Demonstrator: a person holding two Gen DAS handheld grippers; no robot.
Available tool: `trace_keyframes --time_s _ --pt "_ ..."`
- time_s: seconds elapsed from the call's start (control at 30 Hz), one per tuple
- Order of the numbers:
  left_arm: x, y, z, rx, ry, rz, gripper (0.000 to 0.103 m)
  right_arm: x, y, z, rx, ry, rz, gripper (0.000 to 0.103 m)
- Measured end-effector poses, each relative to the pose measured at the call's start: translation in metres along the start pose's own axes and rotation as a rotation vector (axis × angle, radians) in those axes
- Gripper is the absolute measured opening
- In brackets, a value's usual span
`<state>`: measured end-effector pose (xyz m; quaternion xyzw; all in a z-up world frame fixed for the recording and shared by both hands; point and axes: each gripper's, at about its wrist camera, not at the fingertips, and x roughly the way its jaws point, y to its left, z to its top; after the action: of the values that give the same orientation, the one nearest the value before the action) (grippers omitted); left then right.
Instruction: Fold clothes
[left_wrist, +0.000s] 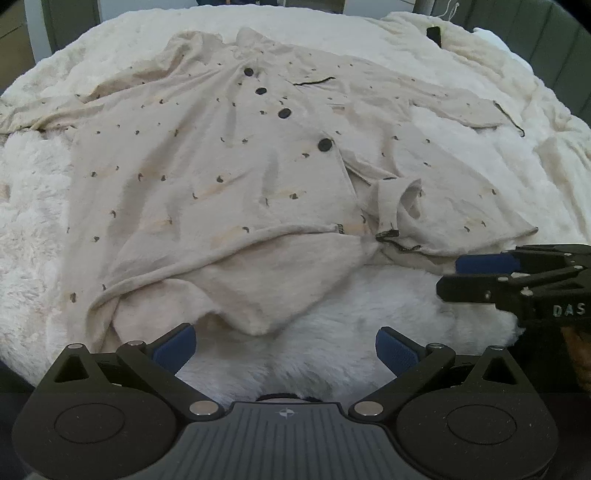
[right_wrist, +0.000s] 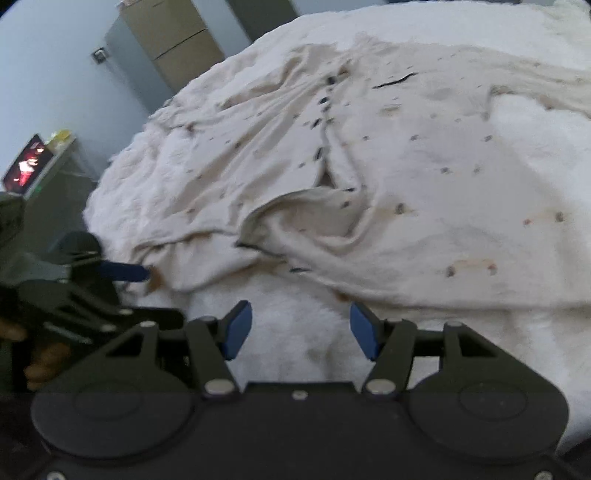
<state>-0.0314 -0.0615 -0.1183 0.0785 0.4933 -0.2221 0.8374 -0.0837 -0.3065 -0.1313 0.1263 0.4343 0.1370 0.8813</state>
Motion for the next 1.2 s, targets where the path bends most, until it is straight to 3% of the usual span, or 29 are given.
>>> trace_keyframes --time_s 0.13,0.23,0.43,0.5,0.53,0.6,0.73,0.83,0.87,0.9,0.97,1.1,1.2 --pt "0.002 0.004 0.003 -0.022 0.000 -0.015 0.103 -0.016 0.003 0.007 -0.093 -0.066 -0.093 0.059" --pt "0.003 0.003 0.004 -0.032 0.005 -0.030 0.103 -0.018 0.006 0.010 -0.159 -0.089 -0.177 0.065" --pt "0.001 -0.003 0.003 -0.007 0.000 -0.035 0.103 0.002 0.020 0.029 -0.155 -0.156 -0.130 0.070" --pt "0.001 -0.002 0.003 -0.011 0.006 -0.039 0.103 0.017 0.024 0.034 -0.156 -0.138 -0.129 0.072" --pt "0.001 -0.001 0.003 -0.014 0.008 -0.040 0.103 0.032 0.026 0.037 -0.165 -0.092 -0.126 0.069" --pt "0.001 0.001 0.001 -0.018 0.007 -0.041 0.103 0.042 0.030 0.037 -0.181 -0.056 -0.106 0.034" --pt "0.007 0.002 -0.003 -0.023 0.020 -0.039 0.103 0.031 0.041 0.049 -0.185 -0.139 -0.042 0.031" --pt "0.013 0.000 -0.005 -0.023 0.045 -0.051 0.103 0.016 0.045 0.055 -0.153 -0.215 0.034 0.041" --pt "0.013 -0.001 -0.005 -0.018 0.045 -0.054 0.103 0.016 0.044 0.056 -0.144 -0.212 0.049 0.058" --pt "0.013 -0.002 -0.005 -0.013 0.046 -0.056 0.103 0.018 0.045 0.056 -0.145 -0.193 0.051 0.067" --pt "0.012 -0.002 -0.005 -0.007 0.042 -0.059 0.103 0.026 0.047 0.049 -0.213 -0.104 0.009 0.067" --pt "0.013 0.002 -0.006 -0.018 0.044 -0.056 0.103 0.006 0.045 0.034 -0.307 -0.151 -0.118 0.069" --pt "0.015 0.004 -0.007 -0.029 0.049 -0.059 0.103 -0.013 0.038 0.029 -0.308 -0.159 -0.154 0.071"
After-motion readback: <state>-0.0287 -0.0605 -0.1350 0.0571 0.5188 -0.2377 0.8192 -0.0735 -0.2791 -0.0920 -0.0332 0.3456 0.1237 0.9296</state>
